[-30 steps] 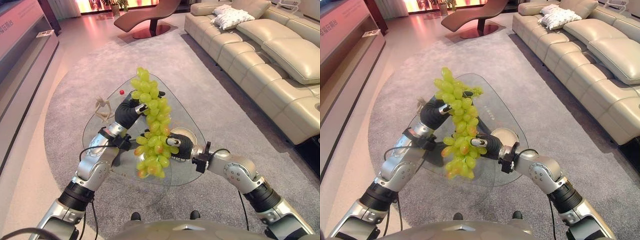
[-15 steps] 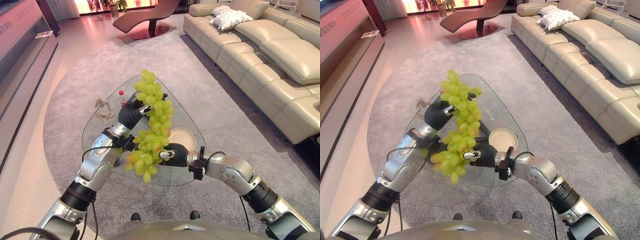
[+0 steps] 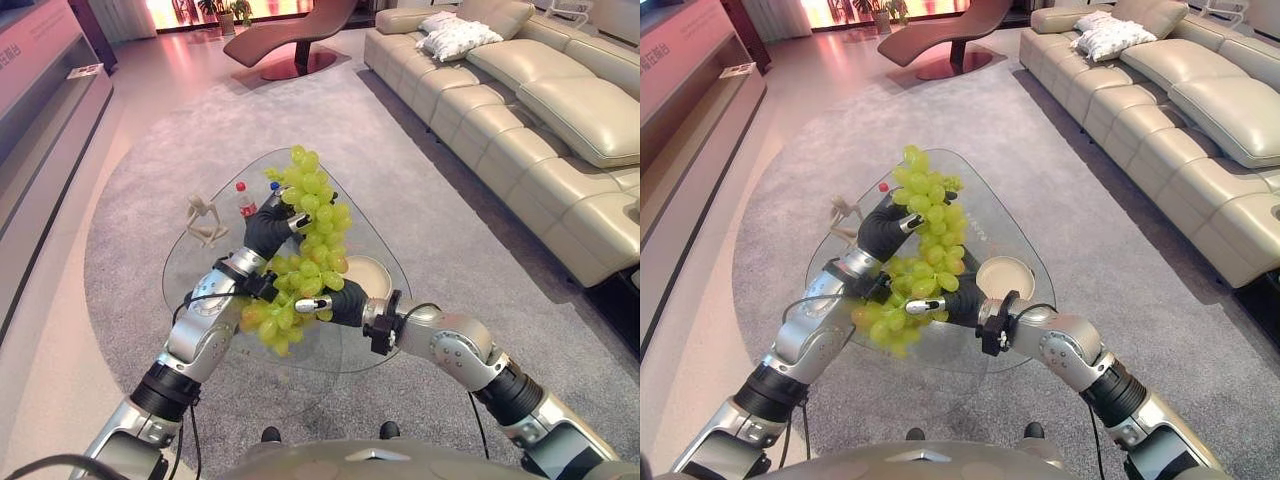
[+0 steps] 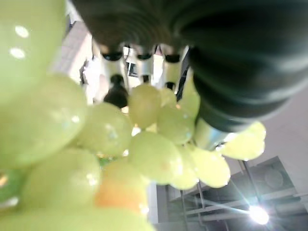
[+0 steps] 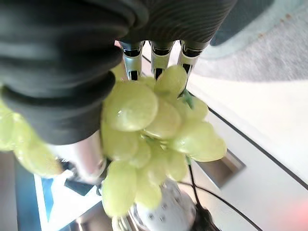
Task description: Pick up fruits into the plate
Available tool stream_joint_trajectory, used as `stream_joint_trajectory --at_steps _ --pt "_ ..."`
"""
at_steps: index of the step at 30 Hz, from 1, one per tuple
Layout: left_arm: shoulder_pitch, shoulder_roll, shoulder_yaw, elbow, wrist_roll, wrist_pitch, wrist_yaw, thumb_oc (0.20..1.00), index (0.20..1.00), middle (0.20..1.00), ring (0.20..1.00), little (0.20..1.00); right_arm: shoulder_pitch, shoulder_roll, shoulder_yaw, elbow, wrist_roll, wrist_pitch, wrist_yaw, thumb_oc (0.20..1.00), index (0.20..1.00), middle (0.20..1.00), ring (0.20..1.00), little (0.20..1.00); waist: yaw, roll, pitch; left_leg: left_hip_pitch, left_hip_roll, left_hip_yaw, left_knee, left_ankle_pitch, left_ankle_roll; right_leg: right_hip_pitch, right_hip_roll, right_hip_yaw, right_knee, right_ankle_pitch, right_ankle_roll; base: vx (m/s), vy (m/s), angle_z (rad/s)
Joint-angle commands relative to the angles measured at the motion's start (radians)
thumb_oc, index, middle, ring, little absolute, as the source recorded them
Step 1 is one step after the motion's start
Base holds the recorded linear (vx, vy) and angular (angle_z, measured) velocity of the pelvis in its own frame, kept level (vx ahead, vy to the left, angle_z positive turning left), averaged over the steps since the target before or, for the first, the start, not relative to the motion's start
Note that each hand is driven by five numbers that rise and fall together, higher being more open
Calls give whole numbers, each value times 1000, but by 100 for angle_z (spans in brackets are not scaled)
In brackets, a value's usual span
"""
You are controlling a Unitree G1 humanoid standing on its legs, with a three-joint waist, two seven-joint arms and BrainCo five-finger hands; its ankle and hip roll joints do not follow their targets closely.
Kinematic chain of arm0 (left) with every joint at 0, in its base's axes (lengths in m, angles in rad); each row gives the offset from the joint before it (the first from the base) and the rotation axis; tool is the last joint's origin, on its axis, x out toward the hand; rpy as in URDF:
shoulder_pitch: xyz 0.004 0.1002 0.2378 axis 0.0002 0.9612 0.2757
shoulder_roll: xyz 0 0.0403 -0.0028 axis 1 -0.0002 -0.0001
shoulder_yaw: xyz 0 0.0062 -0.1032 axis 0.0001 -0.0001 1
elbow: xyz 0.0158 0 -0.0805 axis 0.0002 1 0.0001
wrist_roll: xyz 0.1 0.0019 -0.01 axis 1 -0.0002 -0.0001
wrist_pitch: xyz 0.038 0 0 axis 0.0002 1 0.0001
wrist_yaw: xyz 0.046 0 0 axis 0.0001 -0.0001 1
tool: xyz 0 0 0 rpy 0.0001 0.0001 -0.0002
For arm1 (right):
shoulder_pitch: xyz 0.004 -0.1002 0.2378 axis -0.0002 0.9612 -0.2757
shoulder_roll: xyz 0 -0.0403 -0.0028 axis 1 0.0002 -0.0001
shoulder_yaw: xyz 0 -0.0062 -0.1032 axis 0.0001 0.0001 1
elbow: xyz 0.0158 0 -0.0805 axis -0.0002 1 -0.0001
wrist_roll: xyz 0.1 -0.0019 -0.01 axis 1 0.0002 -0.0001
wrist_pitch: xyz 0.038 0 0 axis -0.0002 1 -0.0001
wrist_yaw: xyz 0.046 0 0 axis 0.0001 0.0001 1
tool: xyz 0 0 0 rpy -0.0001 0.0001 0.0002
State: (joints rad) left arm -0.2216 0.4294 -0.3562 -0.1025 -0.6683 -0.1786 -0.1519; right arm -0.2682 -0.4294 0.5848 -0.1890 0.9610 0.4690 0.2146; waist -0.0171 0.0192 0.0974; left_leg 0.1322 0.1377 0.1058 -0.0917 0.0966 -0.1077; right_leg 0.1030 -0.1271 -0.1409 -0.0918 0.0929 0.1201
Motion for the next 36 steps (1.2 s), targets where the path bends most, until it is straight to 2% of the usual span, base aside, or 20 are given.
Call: stream_joint_trajectory --at_steps 1,9,17,22,23,24,29,36 --pt "-105 -14 -19 43 28 -56 8 200 200 200 200 200 -64 130 -68 -74 24 -190 -68 200 200 200 200 200 -9 -37 5 24 -39 46 53 -162 35 47 -28 -44 71 -131 3 0 0 0" --pt "-97 -37 -3 30 51 -59 71 200 200 200 200 200 -52 167 -106 -84 -109 -330 -194 200 200 200 200 200 -19 -23 13 26 -39 49 53 -163 36 45 -30 -43 74 -133 3 0 2 0" --pt "-96 -49 0 32 65 -54 95 200 200 200 200 200 -55 190 -97 -88 -120 -360 -225 200 200 200 200 200 -19 -16 17 23 -41 50 58 -165 38 42 -30 -45 79 -136 1 0 2 0" --pt "-90 -58 4 43 45 -21 115 200 200 200 200 200 -60 195 -92 -81 -105 -368 -233 200 200 200 200 200 -15 -17 20 24 -41 51 59 -165 38 43 -32 -49 80 -136 1 0 0 0" --pt "-89 -60 6 54 41 -16 119 849 849 849 849 849 -57 197 -92 -79 -106 -374 -233 200 200 200 200 200 -15 -17 19 25 -41 52 58 -165 38 44 -32 -51 79 -136 1 0 0 0" --pt "-85 -64 9 66 43 -12 117 1000 1000 1000 1000 1000 -56 199 -96 -78 -105 -375 -237 200 200 200 200 200 -15 -17 18 25 -40 52 58 -165 38 45 -32 -52 78 -135 1 0 0 0" --pt "-54 -59 27 96 67 21 123 1000 1000 1000 1000 1000 -44 184 -128 -81 -91 -395 -262 200 200 200 200 200 -14 -15 19 24 -39 52 58 -163 38 43 -31 -55 81 -136 0 0 0 0" --pt "18 -43 63 221 114 39 75 1000 1000 1000 1000 1000 -4 158 -222 -72 -83 -452 -283 200 200 200 200 200 -16 -10 26 19 -38 57 61 -162 39 37 -31 -57 85 -138 -1 0 0 0"
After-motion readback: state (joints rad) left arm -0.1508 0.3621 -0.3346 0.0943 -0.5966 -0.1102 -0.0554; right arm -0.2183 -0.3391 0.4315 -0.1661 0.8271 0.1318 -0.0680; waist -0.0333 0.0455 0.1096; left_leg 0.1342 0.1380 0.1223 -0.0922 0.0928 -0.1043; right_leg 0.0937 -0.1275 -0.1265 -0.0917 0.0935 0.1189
